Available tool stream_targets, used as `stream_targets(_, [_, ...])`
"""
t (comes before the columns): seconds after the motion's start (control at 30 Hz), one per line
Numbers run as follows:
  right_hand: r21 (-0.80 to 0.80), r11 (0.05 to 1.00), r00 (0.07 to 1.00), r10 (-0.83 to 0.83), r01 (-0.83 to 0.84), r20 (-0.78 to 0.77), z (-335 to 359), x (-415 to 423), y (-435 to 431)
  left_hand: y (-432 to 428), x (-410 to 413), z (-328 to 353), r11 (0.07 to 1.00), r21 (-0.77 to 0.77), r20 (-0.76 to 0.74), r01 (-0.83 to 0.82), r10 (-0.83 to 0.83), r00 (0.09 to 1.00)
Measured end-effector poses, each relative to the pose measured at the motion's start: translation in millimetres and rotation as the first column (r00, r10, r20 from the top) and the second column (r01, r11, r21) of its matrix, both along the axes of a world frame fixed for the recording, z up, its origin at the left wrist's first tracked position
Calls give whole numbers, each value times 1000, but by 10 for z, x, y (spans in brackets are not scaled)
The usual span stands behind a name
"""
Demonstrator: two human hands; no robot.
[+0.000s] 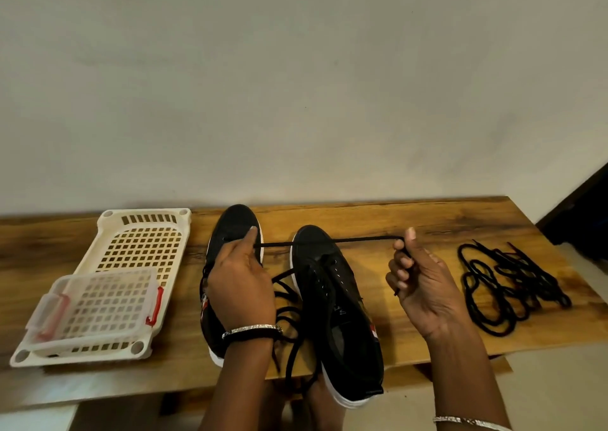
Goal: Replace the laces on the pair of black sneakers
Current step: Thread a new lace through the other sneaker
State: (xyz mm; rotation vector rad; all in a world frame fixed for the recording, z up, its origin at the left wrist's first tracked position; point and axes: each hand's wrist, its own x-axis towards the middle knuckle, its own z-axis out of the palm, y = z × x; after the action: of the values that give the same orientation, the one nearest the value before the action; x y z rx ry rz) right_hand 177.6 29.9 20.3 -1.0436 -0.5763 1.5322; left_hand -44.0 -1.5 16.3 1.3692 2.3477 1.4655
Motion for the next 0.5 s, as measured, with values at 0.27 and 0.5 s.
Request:
stream_targets(0.27, [14, 953, 896, 279, -302, 345, 54, -410, -35, 16, 198, 9, 846, 37, -168, 532, -520, 837])
stream_targets(0.5, [63, 934, 883, 309, -352, 354, 45, -406, -31, -7, 269, 1, 740, 203, 39, 642, -661, 750])
